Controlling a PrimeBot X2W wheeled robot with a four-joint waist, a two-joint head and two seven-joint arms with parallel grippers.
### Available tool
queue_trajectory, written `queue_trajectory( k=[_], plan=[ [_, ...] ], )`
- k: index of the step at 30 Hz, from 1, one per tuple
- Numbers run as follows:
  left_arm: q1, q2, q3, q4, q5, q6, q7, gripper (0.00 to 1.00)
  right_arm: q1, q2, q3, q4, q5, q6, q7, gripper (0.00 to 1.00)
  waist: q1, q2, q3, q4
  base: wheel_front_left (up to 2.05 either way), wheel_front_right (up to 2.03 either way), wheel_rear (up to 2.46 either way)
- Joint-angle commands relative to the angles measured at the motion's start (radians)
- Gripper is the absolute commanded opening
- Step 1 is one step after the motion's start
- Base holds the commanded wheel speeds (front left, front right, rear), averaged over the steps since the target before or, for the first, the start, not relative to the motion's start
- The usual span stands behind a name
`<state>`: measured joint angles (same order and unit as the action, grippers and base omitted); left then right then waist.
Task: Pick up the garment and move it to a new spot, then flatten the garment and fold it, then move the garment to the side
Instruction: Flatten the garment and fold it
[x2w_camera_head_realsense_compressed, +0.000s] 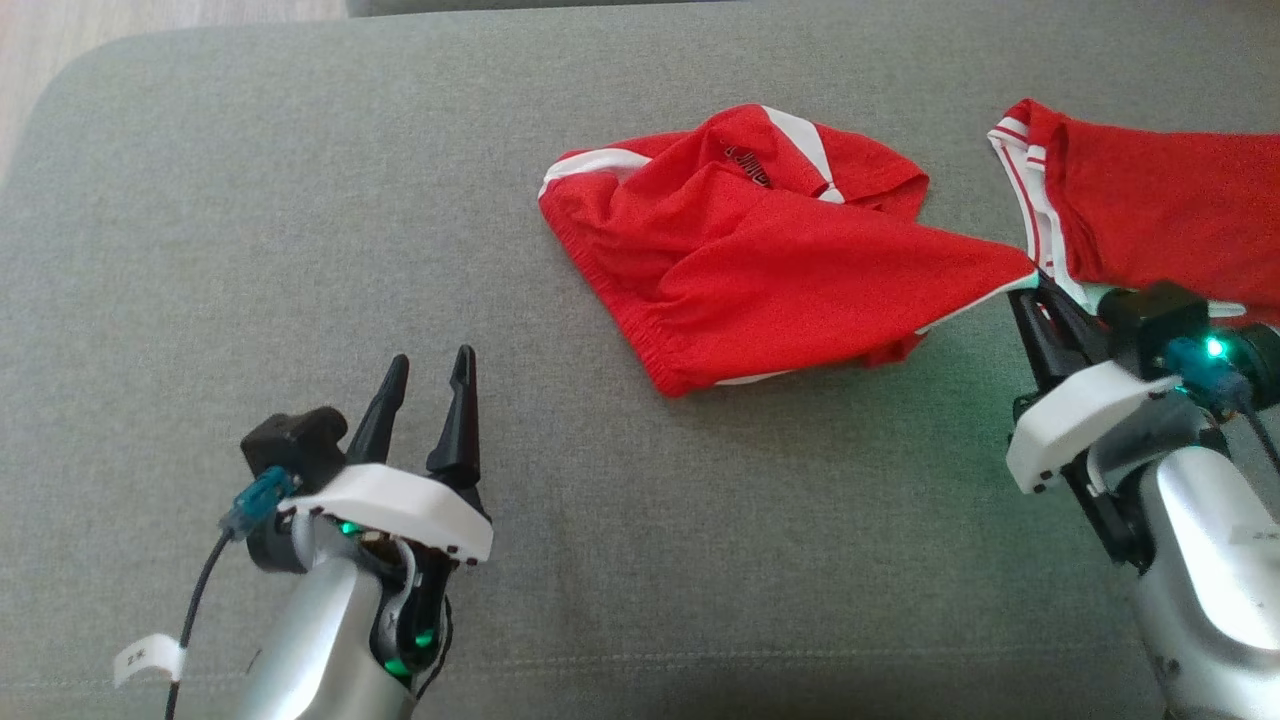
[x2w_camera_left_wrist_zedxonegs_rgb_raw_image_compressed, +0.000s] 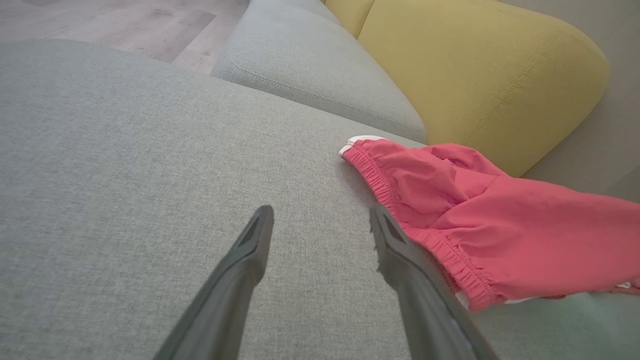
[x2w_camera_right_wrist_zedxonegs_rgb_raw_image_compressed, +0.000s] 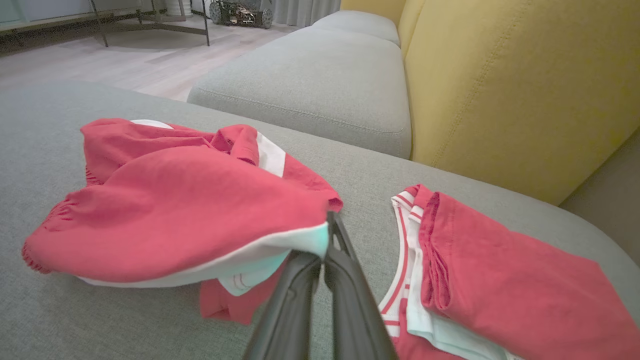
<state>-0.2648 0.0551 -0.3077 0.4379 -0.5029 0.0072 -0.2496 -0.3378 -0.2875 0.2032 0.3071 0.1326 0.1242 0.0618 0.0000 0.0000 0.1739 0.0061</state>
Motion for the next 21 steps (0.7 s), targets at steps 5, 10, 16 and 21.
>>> queue_trajectory(
  k=[5, 10, 16, 21],
  plan=[
    [-0.046, 0.001, 0.022, -0.017, 0.006, -0.01, -0.012, 1.0, -0.083, -0.024, 0.044, -0.047, -0.07, 0.007, 0.023, 0.0, 0.0, 0.0, 0.008, 0.02, 0.0, 0.0, 0.0],
    [-0.054, -0.002, 0.013, -0.015, -0.001, -0.012, -0.012, 1.0, -0.164, -0.037, 0.072, -0.011, -0.103, 0.007, 0.035, 0.0, 0.0, 0.0, 0.024, 0.053, 0.0, 0.0, 0.0],
    [-0.07, -0.004, -0.01, -0.016, -0.017, -0.013, -0.012, 1.0, -0.314, -0.072, 0.142, 0.115, -0.142, 0.007, 0.032, 0.0, 0.0, 0.0, 0.057, 0.129, 0.0, 0.0, 0.0],
    [-0.076, -0.005, -0.036, -0.026, -0.045, -0.002, -0.012, 1.0, -0.424, -0.085, 0.223, 0.269, -0.156, 0.007, 0.009, 0.0, 0.0, 0.0, 0.074, 0.19, 0.0, 0.0, 0.0]
  ],
)
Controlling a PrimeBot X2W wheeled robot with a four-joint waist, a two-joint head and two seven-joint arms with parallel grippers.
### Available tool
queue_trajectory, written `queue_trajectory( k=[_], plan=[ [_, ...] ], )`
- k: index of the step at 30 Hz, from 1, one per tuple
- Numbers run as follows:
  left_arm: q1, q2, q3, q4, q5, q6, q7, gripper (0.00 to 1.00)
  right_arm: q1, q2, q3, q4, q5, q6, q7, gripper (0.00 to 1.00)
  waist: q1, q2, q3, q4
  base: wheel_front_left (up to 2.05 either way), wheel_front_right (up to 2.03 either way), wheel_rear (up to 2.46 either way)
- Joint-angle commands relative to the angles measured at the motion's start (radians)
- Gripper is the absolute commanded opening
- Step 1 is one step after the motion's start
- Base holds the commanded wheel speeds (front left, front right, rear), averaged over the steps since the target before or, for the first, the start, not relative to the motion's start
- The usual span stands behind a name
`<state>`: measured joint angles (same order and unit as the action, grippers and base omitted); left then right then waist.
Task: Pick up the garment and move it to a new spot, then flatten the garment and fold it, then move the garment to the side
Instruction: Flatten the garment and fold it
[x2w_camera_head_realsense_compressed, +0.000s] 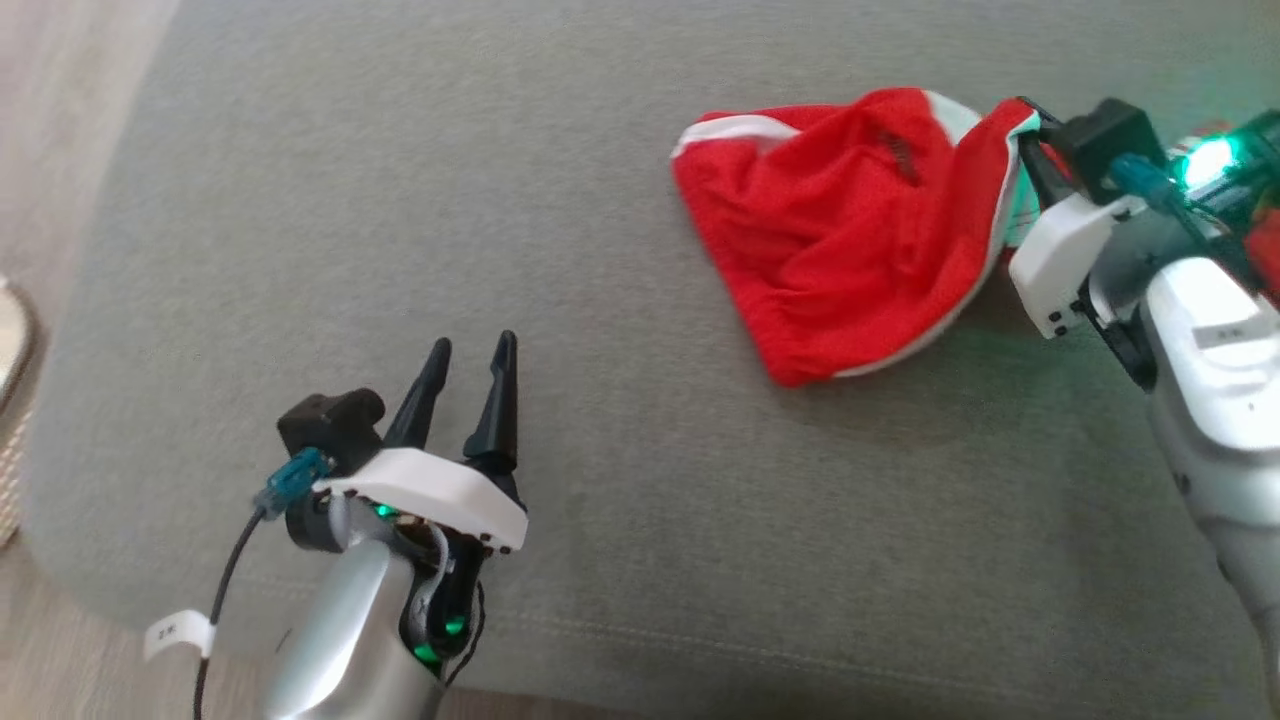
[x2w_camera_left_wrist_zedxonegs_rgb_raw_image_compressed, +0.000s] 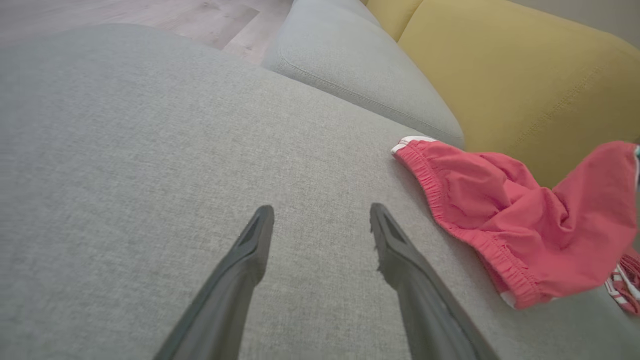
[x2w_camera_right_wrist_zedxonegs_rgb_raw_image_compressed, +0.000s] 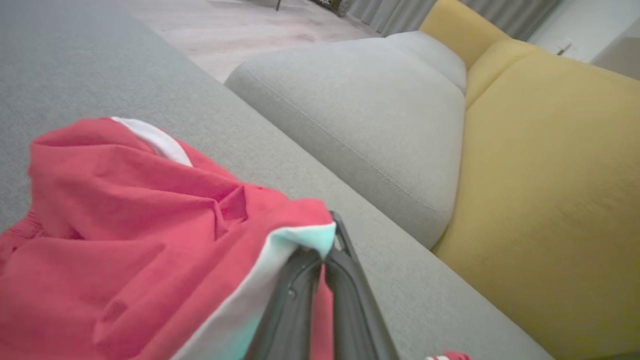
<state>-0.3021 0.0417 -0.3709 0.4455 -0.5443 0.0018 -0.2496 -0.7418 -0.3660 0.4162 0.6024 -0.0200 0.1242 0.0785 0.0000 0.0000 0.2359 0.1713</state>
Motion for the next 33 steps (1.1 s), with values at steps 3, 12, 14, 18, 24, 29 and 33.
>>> queue_trajectory(
  k=[3, 12, 14, 18, 24, 29, 33],
  plan=[
    [-0.038, 0.009, 0.013, -0.041, -0.016, 0.01, -0.012, 1.0, -0.066, 0.001, 0.061, 0.071, 0.001, 0.007, -0.026, 0.0, 0.0, 0.0, 0.021, 0.052, 0.0, 0.0, 0.0],
    [-0.037, 0.009, -0.004, -0.058, -0.034, 0.025, -0.012, 1.0, -0.147, 0.058, 0.198, 0.309, 0.064, 0.007, -0.088, 1.0, 0.0, 0.0, 0.045, 0.063, 0.0, 0.0, 0.0],
    [-0.038, 0.009, -0.003, -0.058, -0.034, 0.028, -0.012, 1.0, -0.162, 0.063, 0.218, 0.338, 0.082, 0.007, -0.109, 1.0, 0.0, 0.0, 0.042, 0.051, 0.0, 0.0, 0.0],
    [-0.033, 0.009, 0.003, -0.054, -0.025, 0.027, -0.012, 1.0, -0.175, 0.064, 0.225, 0.38, 0.115, 0.007, -0.149, 1.0, 0.0, 0.0, 0.022, 0.017, 0.0, 0.0, 0.0],
    [-0.018, 0.009, 0.019, -0.045, -0.01, 0.022, -0.012, 1.0, -0.154, 0.053, 0.229, 0.4, 0.16, 0.007, -0.192, 1.0, 0.0, 0.0, -0.028, -0.051, 0.0, 0.0, 0.0],
    [-0.003, 0.009, 0.023, -0.042, -0.005, 0.02, -0.012, 1.0, -0.123, 0.028, 0.218, 0.378, 0.195, 0.007, -0.216, 1.0, 0.0, 0.0, -0.068, -0.106, 0.0, 0.0, 0.0],
    [0.003, 0.009, 0.025, -0.046, -0.007, 0.024, -0.012, 1.0, -0.089, 0.019, 0.189, 0.345, 0.227, 0.007, -0.238, 1.0, 0.0, 0.0, -0.083, -0.132, 0.0, 0.0, 0.0]
  ],
)
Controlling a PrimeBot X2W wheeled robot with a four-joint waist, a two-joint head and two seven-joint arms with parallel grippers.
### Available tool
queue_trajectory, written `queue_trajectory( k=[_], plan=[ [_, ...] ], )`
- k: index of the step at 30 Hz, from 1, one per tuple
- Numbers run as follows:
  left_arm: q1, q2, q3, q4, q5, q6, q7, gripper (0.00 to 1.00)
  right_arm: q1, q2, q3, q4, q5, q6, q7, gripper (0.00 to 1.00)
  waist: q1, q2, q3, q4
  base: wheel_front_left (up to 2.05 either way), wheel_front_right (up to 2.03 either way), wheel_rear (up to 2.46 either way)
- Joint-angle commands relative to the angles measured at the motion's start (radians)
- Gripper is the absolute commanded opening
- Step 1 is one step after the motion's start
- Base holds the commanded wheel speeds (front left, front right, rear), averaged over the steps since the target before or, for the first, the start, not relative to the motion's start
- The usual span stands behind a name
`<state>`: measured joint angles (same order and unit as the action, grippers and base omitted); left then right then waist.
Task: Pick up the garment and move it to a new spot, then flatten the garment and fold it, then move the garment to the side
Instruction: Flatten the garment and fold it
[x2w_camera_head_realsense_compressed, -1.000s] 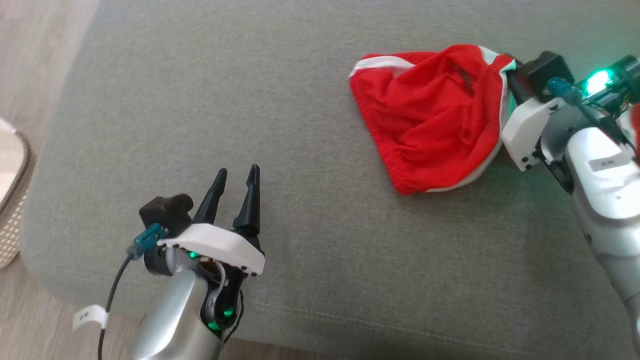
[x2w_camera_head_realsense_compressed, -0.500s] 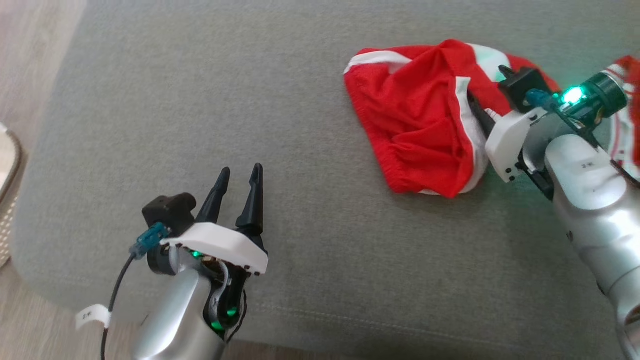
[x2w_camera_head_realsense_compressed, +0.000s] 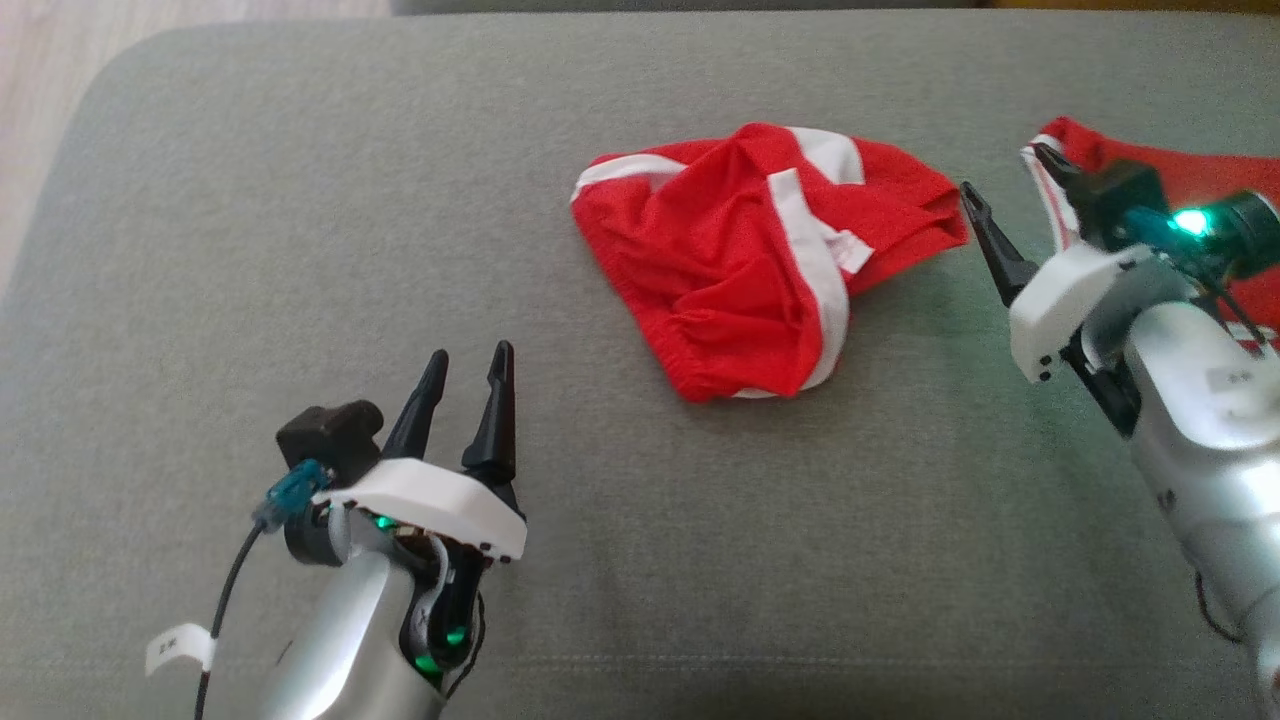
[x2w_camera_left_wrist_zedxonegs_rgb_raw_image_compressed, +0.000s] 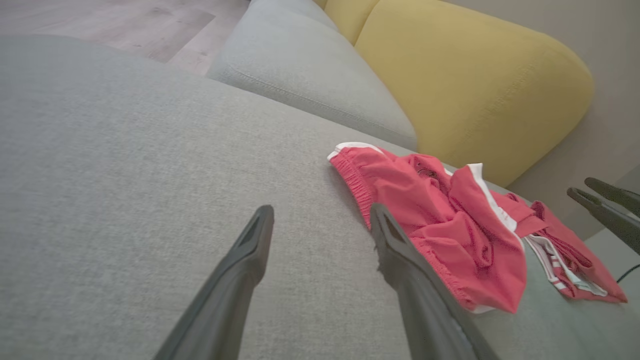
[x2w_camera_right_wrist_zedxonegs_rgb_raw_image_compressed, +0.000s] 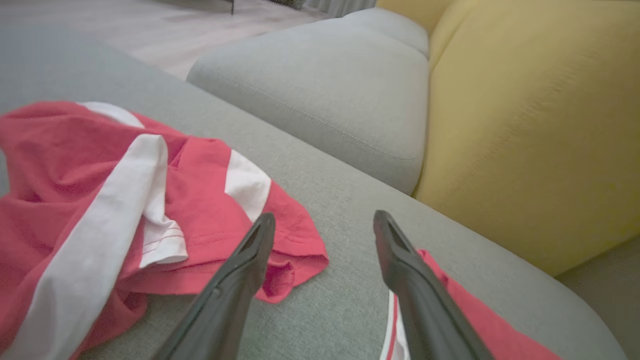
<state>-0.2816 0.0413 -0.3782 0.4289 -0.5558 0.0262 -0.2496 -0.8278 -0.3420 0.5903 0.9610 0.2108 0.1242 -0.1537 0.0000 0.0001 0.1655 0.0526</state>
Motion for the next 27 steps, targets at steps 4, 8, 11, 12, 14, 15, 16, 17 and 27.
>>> queue_trajectory(
  k=[4, 8, 11, 12, 14, 15, 16, 17, 27],
  plan=[
    [-0.015, 0.009, 0.03, -0.045, -0.001, 0.005, -0.012, 1.0, 0.086, -0.006, -0.095, -0.107, 0.055, 0.007, -0.055, 1.0, 0.0, -0.0001, -0.018, -0.042, 0.0, 0.0, 0.0],
    [-0.013, 0.009, 0.028, -0.067, -0.006, 0.009, -0.012, 1.0, 0.199, 0.02, -0.205, -0.218, 0.079, 0.007, -0.085, 1.0, 0.0, -0.0001, -0.014, -0.054, 0.0, 0.0, 0.0],
    [-0.005, 0.009, 0.029, -0.082, -0.005, 0.011, -0.012, 1.0, 0.291, 0.056, -0.281, -0.315, 0.08, 0.007, -0.096, 1.0, 0.0, -0.0001, -0.012, -0.061, 0.0, 0.0, 0.0],
    [-0.002, 0.009, 0.031, -0.086, -0.004, 0.012, -0.012, 1.0, 0.321, 0.07, -0.3, -0.349, 0.08, 0.007, -0.098, 1.0, 0.0, -0.0001, -0.012, -0.063, 0.0, 0.0, 0.0],
    [0.004, 0.009, 0.033, -0.093, -0.001, 0.012, -0.012, 1.0, 0.375, 0.094, -0.328, -0.412, 0.075, 0.007, -0.1, 1.0, 0.0, -0.0001, -0.01, -0.067, 0.0, 0.0, 0.0],
    [0.006, 0.009, 0.033, -0.096, -0.001, 0.011, -0.012, 1.0, 0.397, 0.102, -0.335, -0.438, 0.067, 0.007, -0.101, 1.0, 0.0, -0.0001, -0.009, -0.069, 0.0, 0.0, 0.0],
    [0.009, 0.009, 0.031, -0.097, -0.001, 0.01, -0.012, 1.0, 0.415, 0.108, -0.34, -0.461, 0.057, 0.007, -0.097, 1.0, 0.0, -0.0001, -0.008, -0.07, 0.0, 0.0, 0.0],
    [0.011, 0.009, 0.029, -0.097, -0.001, 0.009, -0.012, 1.0, 0.429, 0.111, -0.339, -0.482, 0.049, 0.007, -0.088, 1.0, 0.0, -0.0001, -0.007, -0.071, 0.0, 0.0, 0.0],
    [-0.014, 0.009, -0.007, -0.084, -0.006, 0.006, -0.012, 1.0, 0.373, 0.049, -0.206, -0.577, 0.07, 0.007, 0.056, 1.0, 0.0, -0.0001, 0.041, -0.044, 0.0, 0.0, 0.0]
  ],
)
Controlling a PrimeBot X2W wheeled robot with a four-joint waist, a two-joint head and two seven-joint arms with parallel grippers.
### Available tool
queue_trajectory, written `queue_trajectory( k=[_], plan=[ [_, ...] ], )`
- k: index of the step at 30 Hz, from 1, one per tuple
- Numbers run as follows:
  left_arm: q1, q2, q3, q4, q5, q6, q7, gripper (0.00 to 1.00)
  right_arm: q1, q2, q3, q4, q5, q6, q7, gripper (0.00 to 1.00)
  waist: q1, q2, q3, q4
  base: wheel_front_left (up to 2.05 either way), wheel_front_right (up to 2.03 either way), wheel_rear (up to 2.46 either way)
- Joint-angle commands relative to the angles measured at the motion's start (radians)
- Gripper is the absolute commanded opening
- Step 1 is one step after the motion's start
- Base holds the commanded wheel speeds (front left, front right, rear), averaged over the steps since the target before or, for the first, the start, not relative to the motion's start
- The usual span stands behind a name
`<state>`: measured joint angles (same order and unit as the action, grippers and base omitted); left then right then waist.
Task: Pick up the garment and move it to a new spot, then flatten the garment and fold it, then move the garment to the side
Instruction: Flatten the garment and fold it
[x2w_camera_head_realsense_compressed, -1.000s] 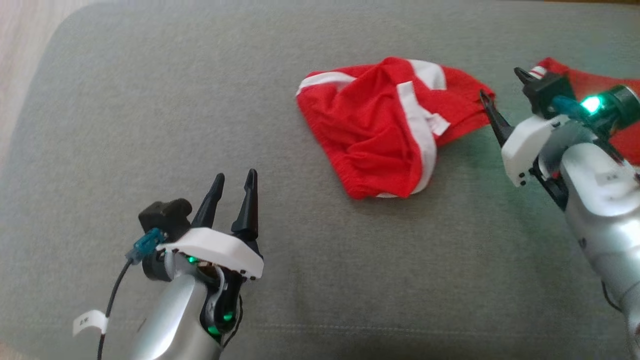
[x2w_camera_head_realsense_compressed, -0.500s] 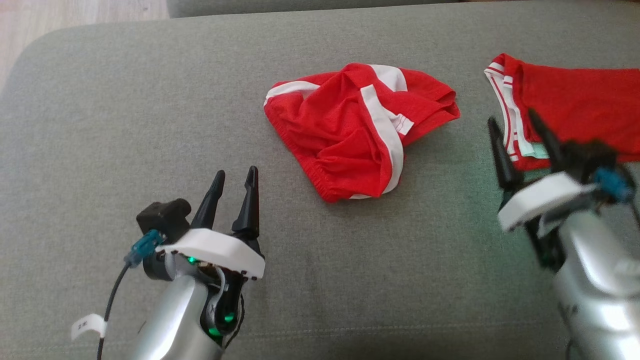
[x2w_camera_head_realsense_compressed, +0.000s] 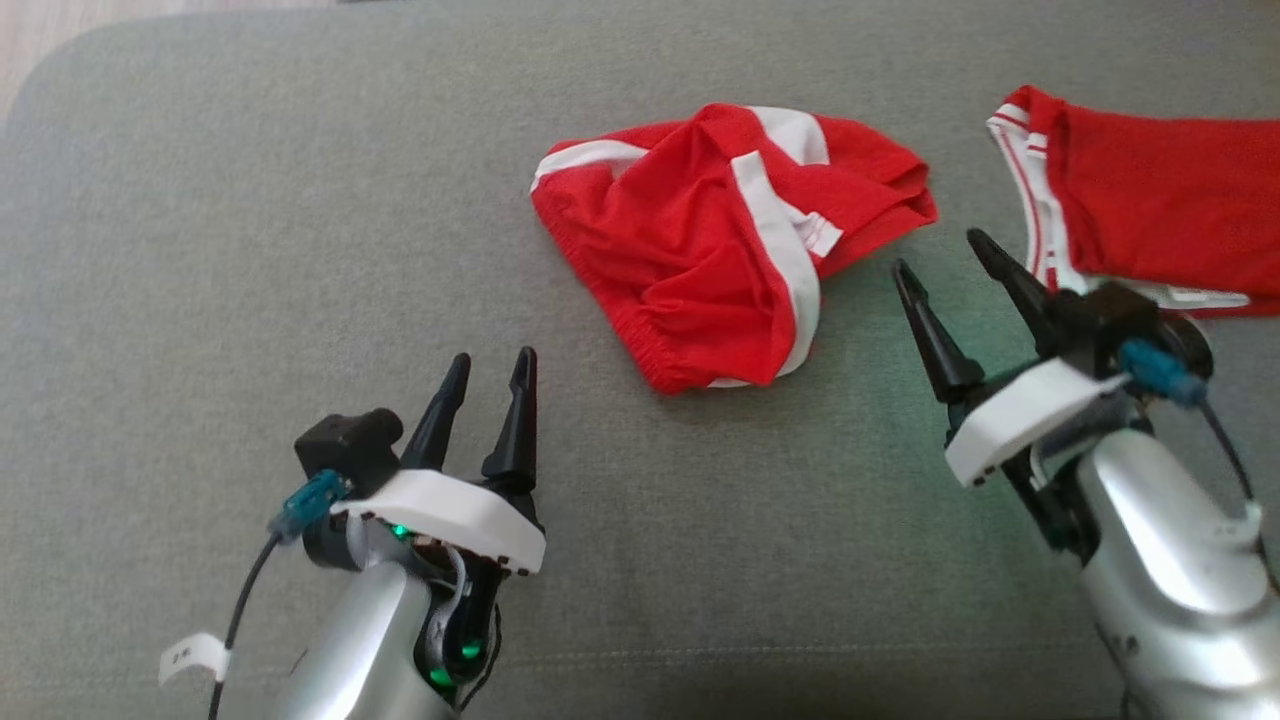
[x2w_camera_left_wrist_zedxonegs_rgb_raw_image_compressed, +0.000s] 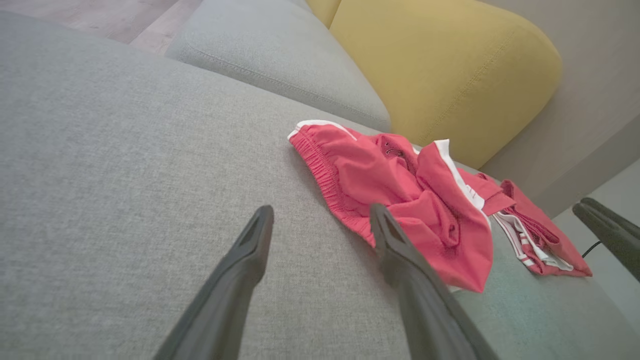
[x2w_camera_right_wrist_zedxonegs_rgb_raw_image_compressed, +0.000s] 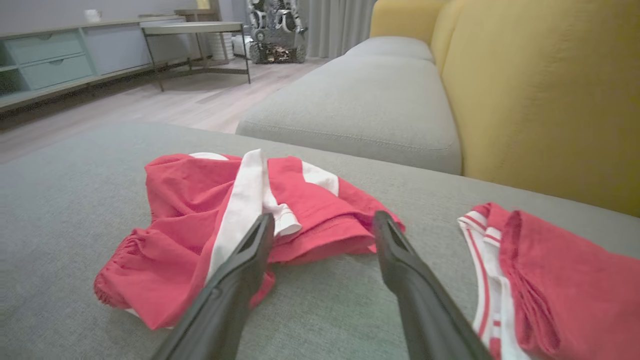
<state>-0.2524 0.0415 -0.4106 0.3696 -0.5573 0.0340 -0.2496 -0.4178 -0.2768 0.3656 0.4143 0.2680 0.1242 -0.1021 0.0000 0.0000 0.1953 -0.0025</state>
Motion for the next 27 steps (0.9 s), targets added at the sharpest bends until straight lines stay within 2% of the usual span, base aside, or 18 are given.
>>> queue_trajectory(
  k=[1, 14, 27],
  plan=[
    [-0.048, 0.009, 0.022, -0.024, -0.007, -0.002, -0.012, 1.0, -0.051, -0.03, 0.037, -0.026, 0.029, 0.007, 0.017, 1.0, 0.0, 0.0, 0.019, 0.018, 0.0, 0.0, 0.0],
    [-0.081, 0.009, 0.008, -0.022, -0.026, 0.001, -0.012, 1.0, -0.205, -0.169, 0.253, 0.068, 0.313, 0.007, 0.093, 1.0, 0.0, 0.0, 0.085, 0.109, 0.0, 0.0, 0.0],
    [-0.088, 0.009, 0.005, -0.033, -0.029, 0.005, -0.012, 1.0, -0.272, -0.205, 0.358, 0.138, 0.479, 0.007, 0.096, 1.0, 0.0, 0.0, 0.112, 0.128, 0.0, 0.0, 0.0]
  ],
)
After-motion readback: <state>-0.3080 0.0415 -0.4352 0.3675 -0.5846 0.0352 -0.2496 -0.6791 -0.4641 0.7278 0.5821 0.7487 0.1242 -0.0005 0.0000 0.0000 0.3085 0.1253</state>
